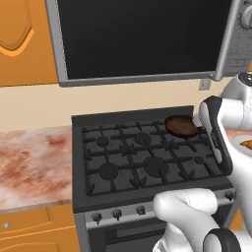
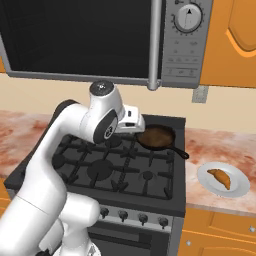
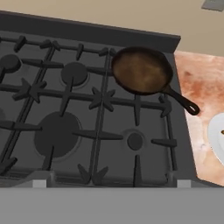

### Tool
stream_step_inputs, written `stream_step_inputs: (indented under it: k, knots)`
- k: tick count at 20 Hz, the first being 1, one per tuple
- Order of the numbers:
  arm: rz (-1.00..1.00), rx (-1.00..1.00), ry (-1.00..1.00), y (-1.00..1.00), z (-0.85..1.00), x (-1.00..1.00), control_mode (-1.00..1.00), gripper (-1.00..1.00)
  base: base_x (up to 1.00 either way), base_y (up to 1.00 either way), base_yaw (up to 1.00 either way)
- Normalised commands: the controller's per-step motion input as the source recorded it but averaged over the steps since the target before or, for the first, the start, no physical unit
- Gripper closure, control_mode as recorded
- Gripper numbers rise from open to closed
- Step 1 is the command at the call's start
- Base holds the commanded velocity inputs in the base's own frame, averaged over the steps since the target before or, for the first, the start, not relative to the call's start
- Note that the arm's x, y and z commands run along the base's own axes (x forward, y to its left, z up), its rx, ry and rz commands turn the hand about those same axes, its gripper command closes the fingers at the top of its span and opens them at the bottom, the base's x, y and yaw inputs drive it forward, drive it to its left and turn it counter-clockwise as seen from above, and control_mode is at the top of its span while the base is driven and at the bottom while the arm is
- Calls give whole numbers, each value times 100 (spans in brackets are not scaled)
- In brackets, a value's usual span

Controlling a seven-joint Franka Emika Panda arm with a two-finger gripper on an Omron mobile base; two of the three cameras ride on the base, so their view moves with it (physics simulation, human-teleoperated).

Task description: Pick the croissant and place it on the pan. Then turn on the stove to warm the croissant.

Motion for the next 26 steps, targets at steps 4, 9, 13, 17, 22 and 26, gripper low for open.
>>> stream_step_inputs:
  k: [4,9,13,17,22,26]
  knots:
    - [0,-7,0,-43,0,-4,-100,-100,0,0,0]
    - [0,-7,0,-43,-5,-1,-100,-100,0,0,0]
    - [0,-5,0,-44,-10,0,-100,-100,0,0,0]
    - [0,-3,0,-44,-13,0,-100,-100,0,0,0]
    - [0,0,0,-47,-14,0,-100,-100,0,0,0]
    - [0,0,2,-46,-14,0,-100,-100,0,0,0]
